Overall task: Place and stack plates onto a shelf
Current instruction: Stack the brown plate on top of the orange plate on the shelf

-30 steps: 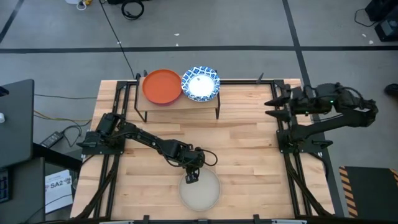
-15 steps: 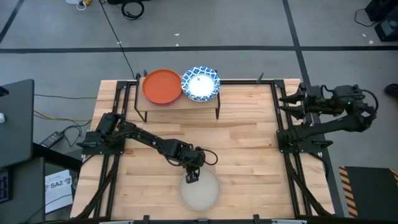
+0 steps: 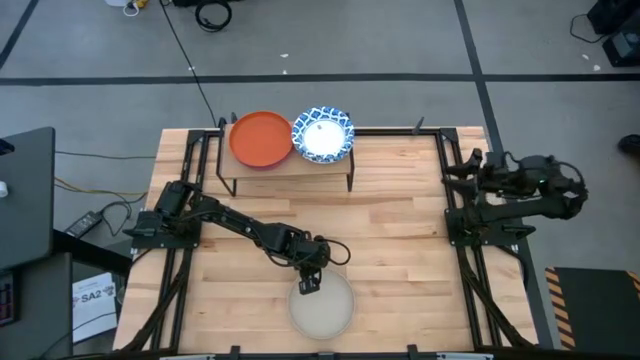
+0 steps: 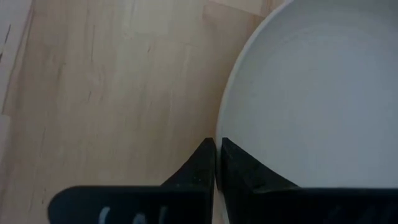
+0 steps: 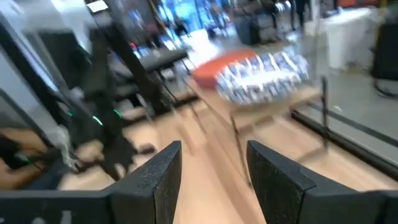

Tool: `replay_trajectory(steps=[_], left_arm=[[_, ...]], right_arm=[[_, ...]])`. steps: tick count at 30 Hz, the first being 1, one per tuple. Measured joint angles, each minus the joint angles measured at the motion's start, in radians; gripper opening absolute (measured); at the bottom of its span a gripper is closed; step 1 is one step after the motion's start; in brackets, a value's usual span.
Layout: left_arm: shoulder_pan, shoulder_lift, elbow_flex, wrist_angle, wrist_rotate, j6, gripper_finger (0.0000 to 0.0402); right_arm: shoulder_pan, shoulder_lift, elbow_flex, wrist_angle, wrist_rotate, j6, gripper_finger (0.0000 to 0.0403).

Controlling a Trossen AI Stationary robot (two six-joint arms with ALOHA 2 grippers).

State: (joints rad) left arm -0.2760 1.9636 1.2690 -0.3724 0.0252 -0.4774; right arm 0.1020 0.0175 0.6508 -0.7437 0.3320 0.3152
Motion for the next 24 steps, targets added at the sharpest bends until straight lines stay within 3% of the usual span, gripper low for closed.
replay_trajectory(steps=[9, 24], left_arm=[[0.001, 0.0, 0.0, 0.002, -0.001, 0.002, 0.002], [0.004, 0.0, 0.0, 0.002, -0.001, 0.002, 0.002]], right_arm=[[-0.001, -0.015, -0.126, 0.099, 0.084, -0.001, 0.0187], [0.0, -0.014, -0.312, 0.324, 0.09, -0.061, 0.0187]])
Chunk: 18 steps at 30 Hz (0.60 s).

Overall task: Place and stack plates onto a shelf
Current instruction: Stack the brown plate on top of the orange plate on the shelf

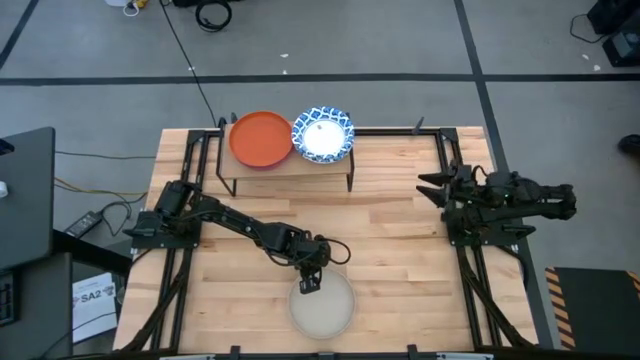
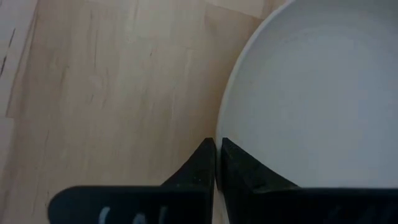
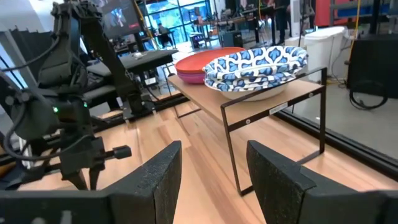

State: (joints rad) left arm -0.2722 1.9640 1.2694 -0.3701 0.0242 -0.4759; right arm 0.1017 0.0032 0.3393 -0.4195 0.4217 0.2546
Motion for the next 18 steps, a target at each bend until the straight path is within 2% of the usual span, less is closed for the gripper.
replay_trajectory(steps=[7, 18], left_arm=[[0.0, 0.0, 0.0, 0.0, 0.0, -0.001, 0.002], [0.0, 0.0, 0.0, 0.0, 0.0, -0.001, 0.002]], right_arm=[[0.0, 0.0, -0.097, 0.136, 0.003, -0.048, 0.0187], [0.0, 0.0, -0.197, 0.248, -0.003, -0.056, 0.0187]])
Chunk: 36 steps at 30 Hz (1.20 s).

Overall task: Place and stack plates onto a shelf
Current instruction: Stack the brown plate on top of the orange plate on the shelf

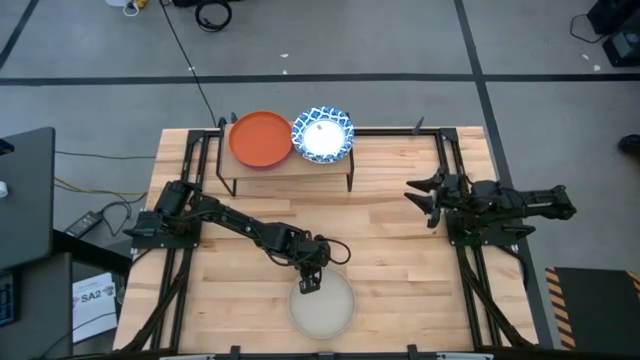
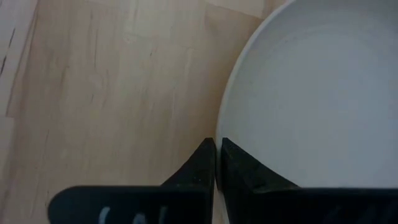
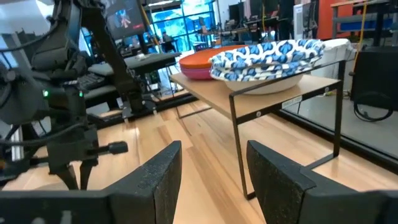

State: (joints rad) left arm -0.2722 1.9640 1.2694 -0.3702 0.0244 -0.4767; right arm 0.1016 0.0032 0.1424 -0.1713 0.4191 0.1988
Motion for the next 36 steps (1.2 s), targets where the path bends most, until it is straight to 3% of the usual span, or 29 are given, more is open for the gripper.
replay_trajectory(steps=[12, 15, 22, 25, 31, 36], left_arm=[[0.0, 0.0, 0.0, 0.0, 0.0, 0.0, 0.002], [0.0, 0.0, 0.0, 0.0, 0.002, 0.0, 0.002], [0.001, 0.0, 0.0, 0.001, 0.005, 0.001, 0.002], [0.001, 0.0, 0.0, 0.001, 0.006, 0.001, 0.002], [0.001, 0.0, 0.0, 0.001, 0.006, 0.001, 0.002], [0.001, 0.0, 0.0, 0.0, 0.006, 0.001, 0.002]], right_arm=[[-0.001, 0.001, -0.11, 0.161, -0.093, -0.019, 0.0187], [-0.016, -0.001, -0.137, 0.241, -0.093, -0.09, 0.0187], [-0.112, 0.0, -0.136, 0.245, -0.033, -0.13, 0.0187], [-0.154, 0.0, -0.136, 0.238, -0.106, -0.119, 0.0187], [-0.191, 0.004, -0.136, 0.19, -0.407, -0.126, 0.0187], [-0.191, 0.025, -0.136, 0.187, -0.425, -0.145, 0.0187]])
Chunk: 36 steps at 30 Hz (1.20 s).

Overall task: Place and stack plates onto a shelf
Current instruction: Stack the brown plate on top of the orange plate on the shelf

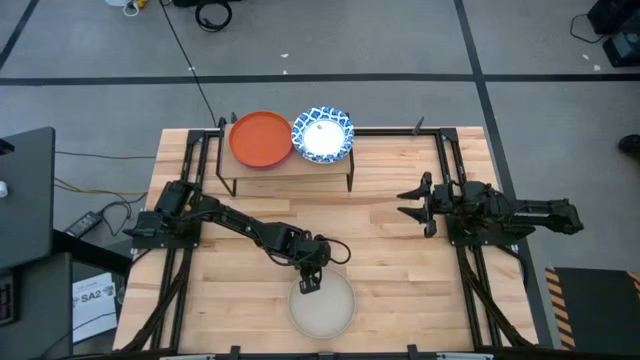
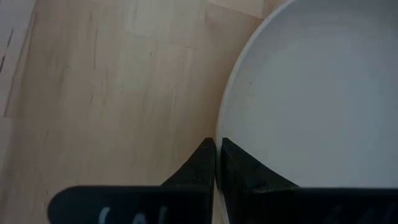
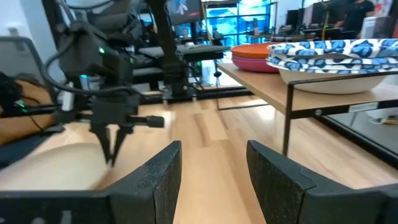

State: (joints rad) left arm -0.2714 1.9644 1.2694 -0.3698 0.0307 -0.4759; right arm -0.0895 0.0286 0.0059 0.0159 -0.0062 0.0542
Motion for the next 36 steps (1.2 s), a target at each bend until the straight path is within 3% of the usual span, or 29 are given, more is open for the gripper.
replay_trajectory(steps=[17, 26, 36], left_arm=[[0.054, -0.09, 0.001, -0.075, -0.001, 0.003, 0.0016], [0.14, -0.274, 0.001, -0.208, 0.068, 0.05, 0.0015], [0.366, -0.529, 0.001, -0.413, 0.132, 0.07, 0.0015]], right_arm=[[0.0, 0.028, 0.0, 0.015, 0.009, 0.048, 0.0187], [0.0, 0.03, 0.0, 0.013, 0.013, 0.048, 0.0187], [0.0, 0.03, 0.0, 0.013, 0.013, 0.048, 0.0187]])
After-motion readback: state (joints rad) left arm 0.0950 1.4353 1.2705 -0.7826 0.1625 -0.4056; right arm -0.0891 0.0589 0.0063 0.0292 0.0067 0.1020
